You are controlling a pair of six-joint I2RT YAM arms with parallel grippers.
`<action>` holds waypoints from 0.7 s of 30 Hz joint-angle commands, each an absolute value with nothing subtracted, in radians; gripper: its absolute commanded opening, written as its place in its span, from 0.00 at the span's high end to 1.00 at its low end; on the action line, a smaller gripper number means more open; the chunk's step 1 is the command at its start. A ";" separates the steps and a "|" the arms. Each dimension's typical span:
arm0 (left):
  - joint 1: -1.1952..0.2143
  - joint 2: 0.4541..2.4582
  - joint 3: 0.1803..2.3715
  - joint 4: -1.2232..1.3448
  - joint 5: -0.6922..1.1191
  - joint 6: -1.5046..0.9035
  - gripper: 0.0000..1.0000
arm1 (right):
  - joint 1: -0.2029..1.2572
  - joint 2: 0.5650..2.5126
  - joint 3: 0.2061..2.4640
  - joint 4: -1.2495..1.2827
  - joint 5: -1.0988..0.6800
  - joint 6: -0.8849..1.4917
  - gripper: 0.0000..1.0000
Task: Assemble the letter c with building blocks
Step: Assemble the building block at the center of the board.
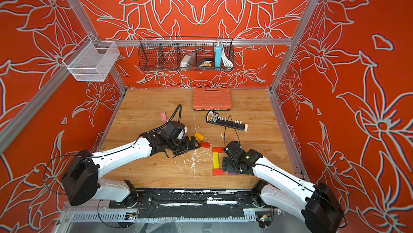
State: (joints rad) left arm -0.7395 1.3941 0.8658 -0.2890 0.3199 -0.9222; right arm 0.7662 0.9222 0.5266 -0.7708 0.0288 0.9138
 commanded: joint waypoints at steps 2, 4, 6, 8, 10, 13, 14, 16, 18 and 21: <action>-0.808 1.370 0.843 -0.239 0.273 -1.033 0.05 | 0.757 0.854 0.532 -0.833 0.065 0.971 0.05; -0.840 1.371 0.824 -0.205 0.251 -1.087 0.05 | 0.741 0.834 0.522 -0.831 0.051 0.975 0.05; -0.875 1.378 0.805 -0.167 0.234 -1.139 0.05 | 0.718 0.824 0.509 -0.825 0.025 0.973 0.05; -0.909 1.387 0.790 -0.132 0.214 -1.180 0.05 | 0.692 0.815 0.497 -0.817 0.000 0.971 0.05; -0.937 1.398 0.781 -0.100 0.200 -1.212 0.05 | 0.667 0.801 0.487 -0.805 -0.031 0.968 0.05; -0.973 1.426 0.779 -0.059 0.189 -1.247 0.05 | 0.627 0.784 0.466 -0.787 -0.082 0.967 0.05; -0.982 1.434 0.780 -0.042 0.188 -1.256 0.05 | 0.614 0.779 0.457 -0.779 -0.101 0.967 0.05; -0.997 1.454 0.777 -0.013 0.186 -1.276 0.05 | 0.599 0.770 0.441 -0.766 -0.129 0.970 0.05; -1.002 1.465 0.770 0.009 0.186 -1.289 0.05 | 0.595 0.764 0.427 -0.760 -0.143 0.968 0.05; -1.002 1.473 0.765 0.017 0.177 -1.296 0.05 | 0.589 0.765 0.412 -0.747 -0.159 0.963 0.05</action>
